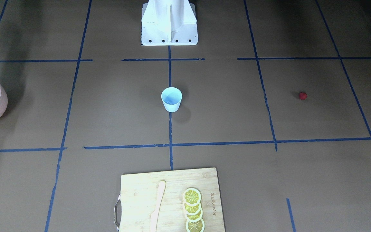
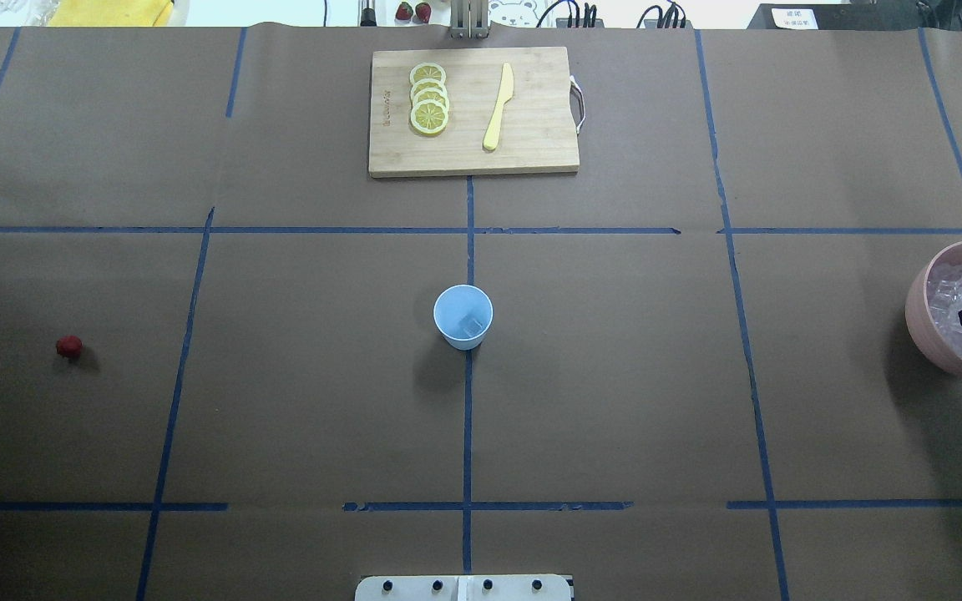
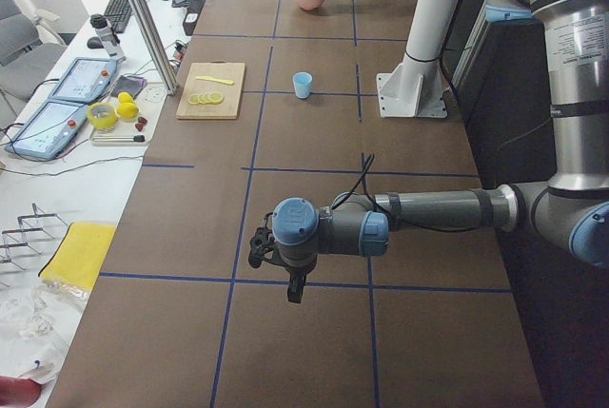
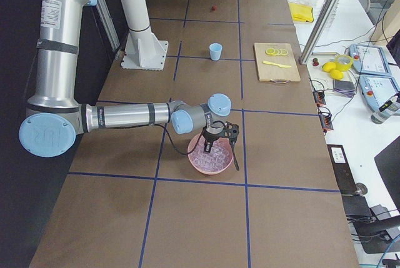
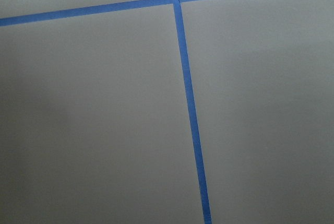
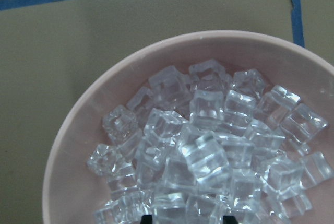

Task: Put ice and strawberries in cup
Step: 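Grasp another ice cube in the pink bowl with the right gripper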

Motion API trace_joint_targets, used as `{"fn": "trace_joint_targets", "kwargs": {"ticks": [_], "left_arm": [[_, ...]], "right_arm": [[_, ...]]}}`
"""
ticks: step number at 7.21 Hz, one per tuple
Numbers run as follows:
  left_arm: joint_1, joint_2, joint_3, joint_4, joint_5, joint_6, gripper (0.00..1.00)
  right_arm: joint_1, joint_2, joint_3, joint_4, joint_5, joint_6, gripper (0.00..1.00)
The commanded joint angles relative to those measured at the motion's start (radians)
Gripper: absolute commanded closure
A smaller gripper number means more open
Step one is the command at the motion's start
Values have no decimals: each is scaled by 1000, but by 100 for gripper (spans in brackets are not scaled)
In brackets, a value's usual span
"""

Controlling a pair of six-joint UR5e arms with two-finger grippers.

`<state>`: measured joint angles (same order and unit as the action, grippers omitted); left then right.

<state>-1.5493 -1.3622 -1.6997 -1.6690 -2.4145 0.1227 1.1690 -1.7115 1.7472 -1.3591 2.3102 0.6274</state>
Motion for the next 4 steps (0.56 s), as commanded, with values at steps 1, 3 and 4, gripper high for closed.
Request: {"fn": "trace_joint_targets", "kwargs": {"ticks": [1, 3, 4], "left_arm": [[0, 0, 0, 0, 0, 0, 0], [0, 2, 0, 0, 0, 0, 0], [0, 2, 0, 0, 0, 0, 0]], "right_arm": [[0, 1, 0, 0, 0, -2, 46], [-2, 1, 0, 0, 1, 0, 43], [-5, 1, 0, 0, 1, 3, 43]]}}
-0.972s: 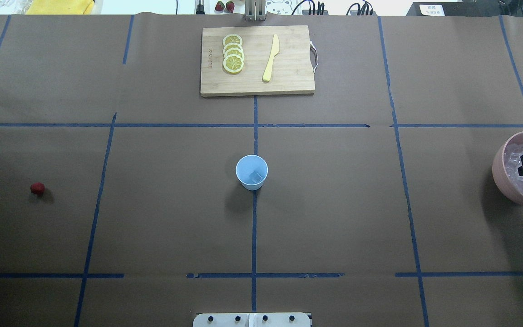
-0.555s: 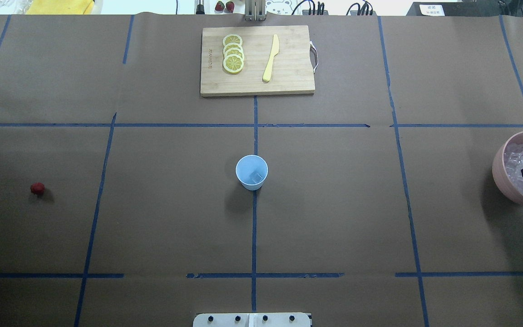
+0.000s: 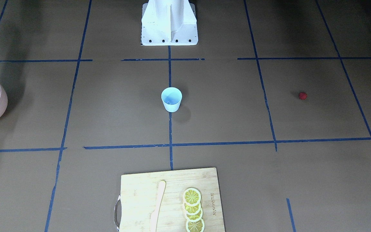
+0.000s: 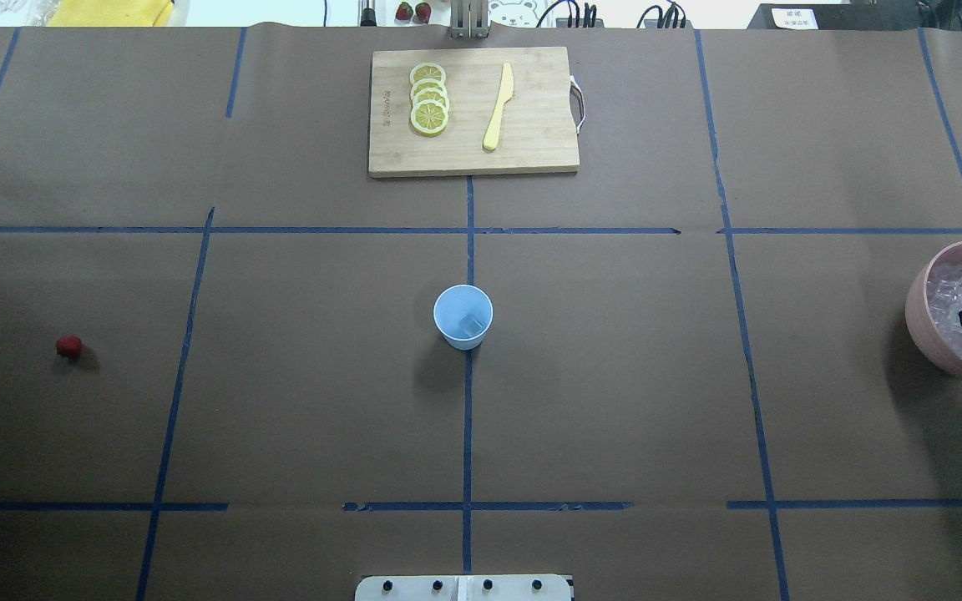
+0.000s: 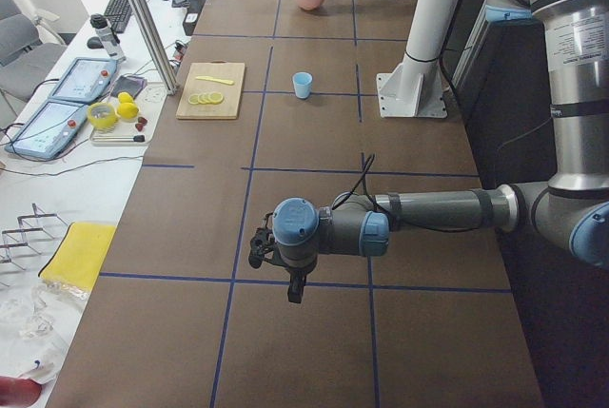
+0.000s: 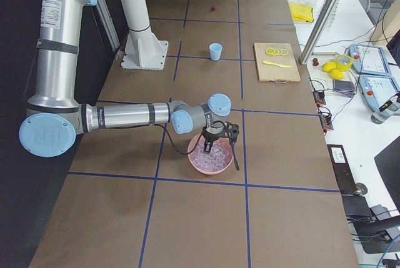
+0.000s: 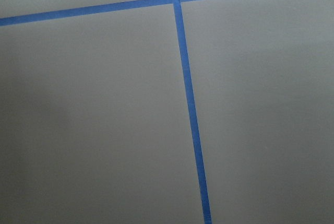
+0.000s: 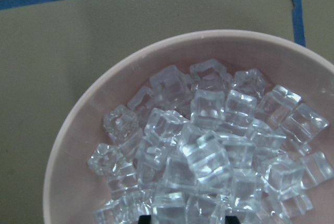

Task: Put ice and strawberries in cup
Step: 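Grasp another ice cube in the pink bowl with the right gripper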

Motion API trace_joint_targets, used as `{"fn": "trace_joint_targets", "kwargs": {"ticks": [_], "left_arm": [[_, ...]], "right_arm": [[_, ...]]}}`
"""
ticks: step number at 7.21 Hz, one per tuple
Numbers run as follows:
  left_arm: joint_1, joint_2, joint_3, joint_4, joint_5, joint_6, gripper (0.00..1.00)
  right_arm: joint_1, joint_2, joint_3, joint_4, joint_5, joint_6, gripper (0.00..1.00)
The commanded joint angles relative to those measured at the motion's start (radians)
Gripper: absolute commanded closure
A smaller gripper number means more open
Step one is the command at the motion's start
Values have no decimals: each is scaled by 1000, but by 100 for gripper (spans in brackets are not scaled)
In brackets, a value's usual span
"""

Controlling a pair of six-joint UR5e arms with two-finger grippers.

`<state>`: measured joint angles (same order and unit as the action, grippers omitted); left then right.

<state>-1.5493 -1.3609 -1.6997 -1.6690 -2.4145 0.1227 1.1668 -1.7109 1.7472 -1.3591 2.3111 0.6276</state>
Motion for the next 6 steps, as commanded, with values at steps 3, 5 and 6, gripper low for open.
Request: {"fn": "trace_joint_targets", "kwargs": {"ticks": [3, 5, 6], "left_arm": [[-2, 12, -6, -2, -17, 6, 0], [-3, 29, -23, -5, -21, 6, 0], [-3, 39, -28, -5, -21, 6, 0]], "right_arm": [[-7, 14, 0, -2, 1, 6, 70], [-6, 14, 3, 0, 1, -3, 98], [-3, 14, 15, 0, 2, -5, 100]]}}
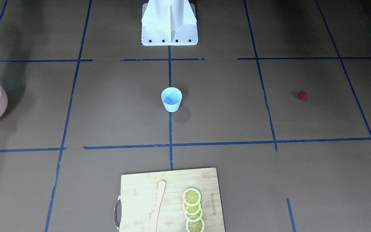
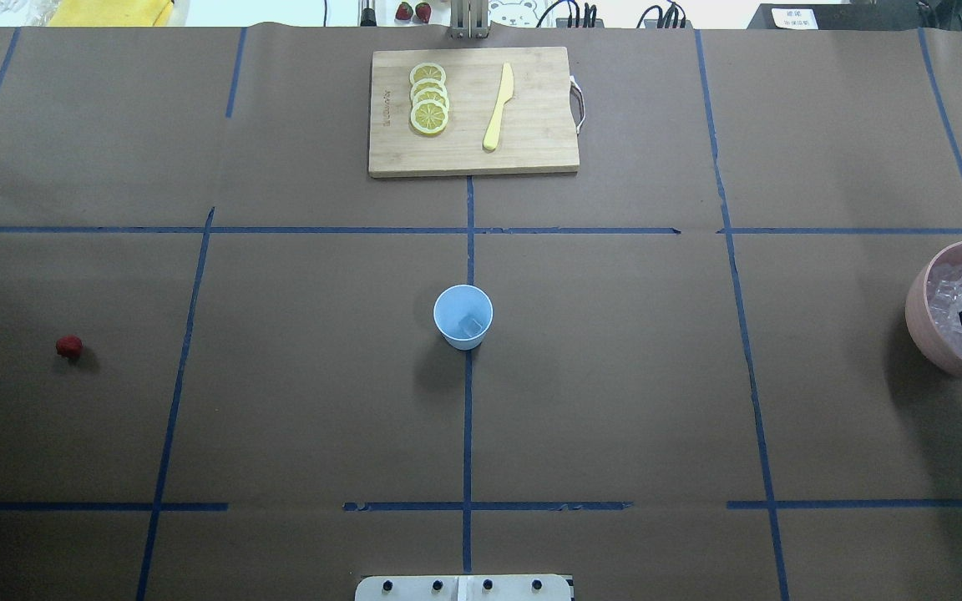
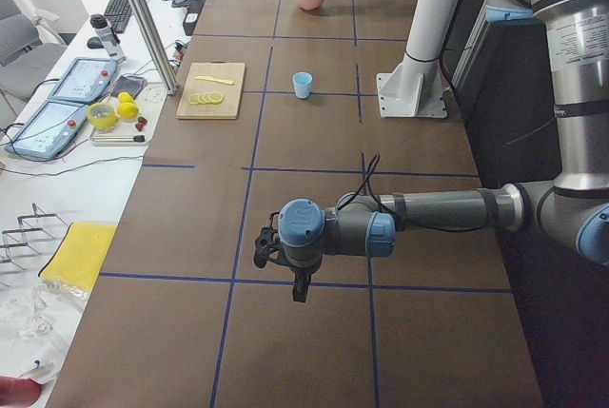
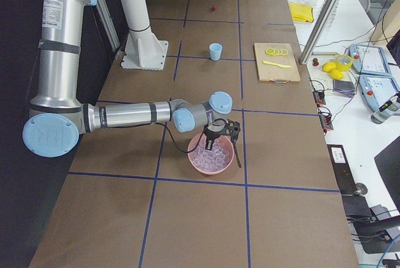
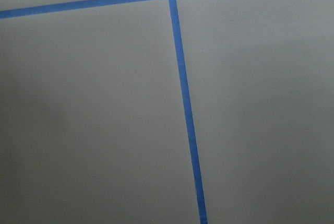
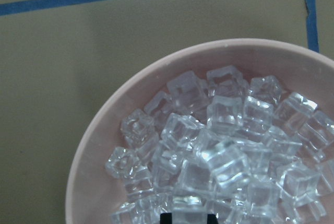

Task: Put ice and strawberries in cup
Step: 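Grasp another ice cube in the pink bowl with the right gripper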

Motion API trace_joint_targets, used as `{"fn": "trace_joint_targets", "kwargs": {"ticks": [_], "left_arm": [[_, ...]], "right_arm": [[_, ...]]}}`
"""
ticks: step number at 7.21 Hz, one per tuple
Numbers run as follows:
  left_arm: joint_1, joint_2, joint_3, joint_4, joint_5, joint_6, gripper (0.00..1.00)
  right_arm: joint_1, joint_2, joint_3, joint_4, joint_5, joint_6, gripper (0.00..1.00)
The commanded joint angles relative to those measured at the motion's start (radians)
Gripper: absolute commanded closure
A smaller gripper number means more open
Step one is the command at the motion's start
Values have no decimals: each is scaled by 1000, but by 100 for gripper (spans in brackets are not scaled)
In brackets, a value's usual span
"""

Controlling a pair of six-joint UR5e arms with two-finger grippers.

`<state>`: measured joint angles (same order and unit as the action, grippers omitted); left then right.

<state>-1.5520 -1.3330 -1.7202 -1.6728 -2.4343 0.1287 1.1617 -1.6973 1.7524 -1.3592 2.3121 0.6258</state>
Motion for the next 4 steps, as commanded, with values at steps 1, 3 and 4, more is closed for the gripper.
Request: {"fn": "trace_joint_targets", "kwargs": {"ticks": [1, 3, 4], "left_arm": [[0, 15, -7, -1, -2, 2, 0], [1, 15, -6, -1, -2, 0, 0], [1, 15, -7, -1, -3, 0, 0]], "right_arm": [[4, -14, 44, 0, 0, -3, 100], [12, -57, 169, -15, 6, 2, 100], [19, -67, 255, -49, 10, 8, 100]]}}
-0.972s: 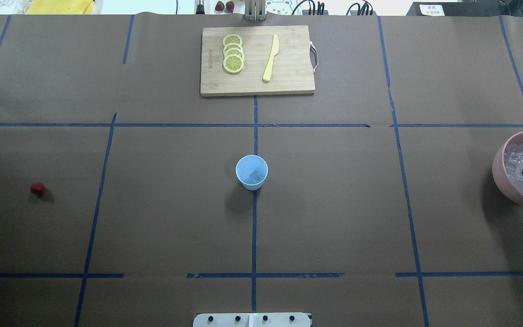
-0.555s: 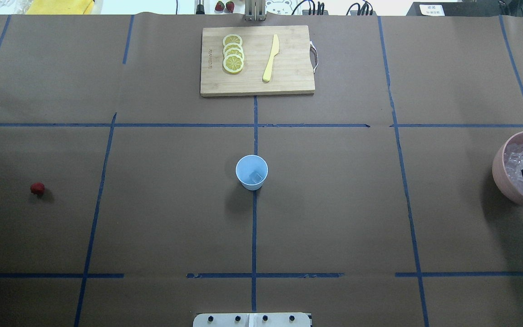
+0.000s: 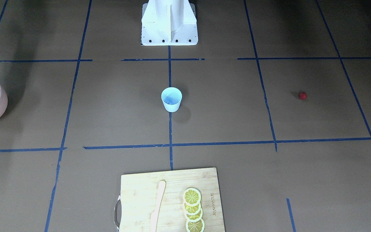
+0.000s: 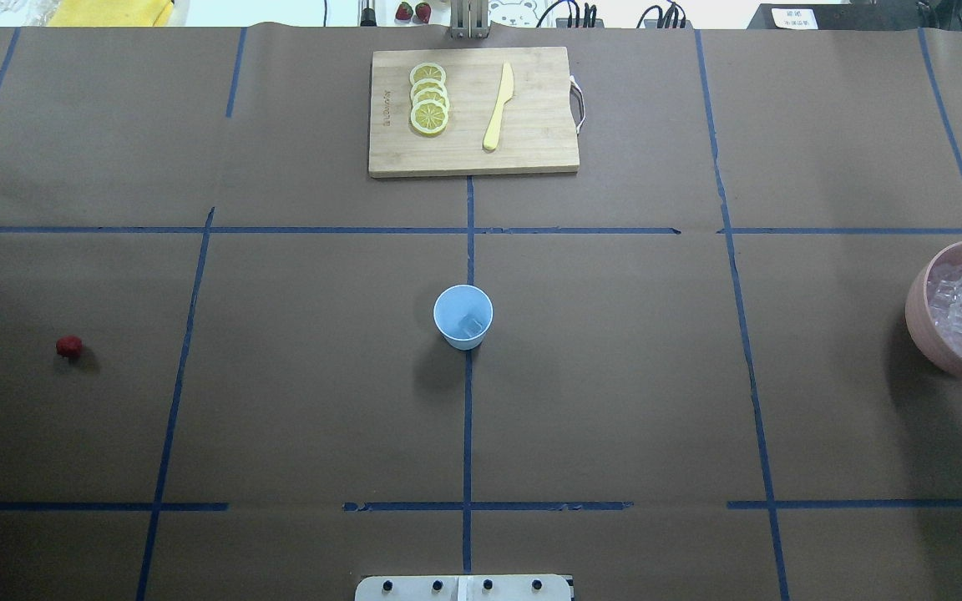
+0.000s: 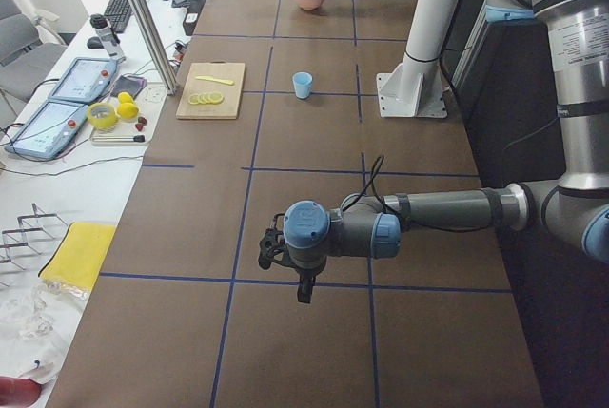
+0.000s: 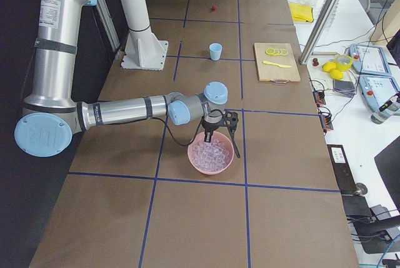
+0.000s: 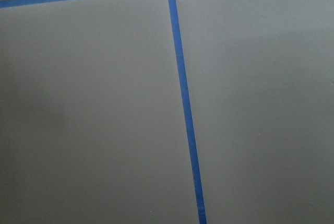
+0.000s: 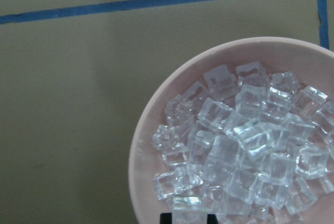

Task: Put ice and strawberries in cup
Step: 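Grasp another ice cube in the pink bowl with the right gripper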

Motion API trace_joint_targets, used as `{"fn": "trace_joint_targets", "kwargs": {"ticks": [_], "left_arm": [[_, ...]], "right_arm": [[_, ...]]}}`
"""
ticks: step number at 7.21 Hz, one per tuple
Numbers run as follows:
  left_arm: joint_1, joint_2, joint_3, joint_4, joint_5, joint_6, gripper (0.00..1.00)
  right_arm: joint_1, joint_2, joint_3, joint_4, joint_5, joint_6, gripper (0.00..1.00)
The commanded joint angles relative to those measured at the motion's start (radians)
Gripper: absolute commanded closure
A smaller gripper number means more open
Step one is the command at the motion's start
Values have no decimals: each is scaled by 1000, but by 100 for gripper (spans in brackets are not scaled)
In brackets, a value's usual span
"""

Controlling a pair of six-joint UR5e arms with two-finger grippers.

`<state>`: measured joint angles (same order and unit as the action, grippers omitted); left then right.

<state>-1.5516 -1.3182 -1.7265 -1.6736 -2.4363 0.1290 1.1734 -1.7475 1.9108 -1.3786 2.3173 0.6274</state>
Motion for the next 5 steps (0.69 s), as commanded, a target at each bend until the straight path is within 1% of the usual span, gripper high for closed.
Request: {"fn": "trace_joint_targets", "kwargs": {"ticks": [1, 2, 3, 4, 5], "left_arm": [[1, 1, -1, 0, -1, 0, 0], [1, 1, -1, 0, -6, 0, 0], [1, 1, -1, 0, -27, -2, 0], [1, 1, -1, 0, -29, -2, 0], [1, 1, -1, 0, -29, -2, 0]], "right_arm": [[9, 6, 184, -107, 7, 32, 100], [8, 82, 238, -170, 28, 142, 100], [-38, 186, 255, -184, 68, 349, 100], [-142, 291, 275, -185, 59, 579, 100], [-261, 436, 269, -186, 42, 820, 100]]}}
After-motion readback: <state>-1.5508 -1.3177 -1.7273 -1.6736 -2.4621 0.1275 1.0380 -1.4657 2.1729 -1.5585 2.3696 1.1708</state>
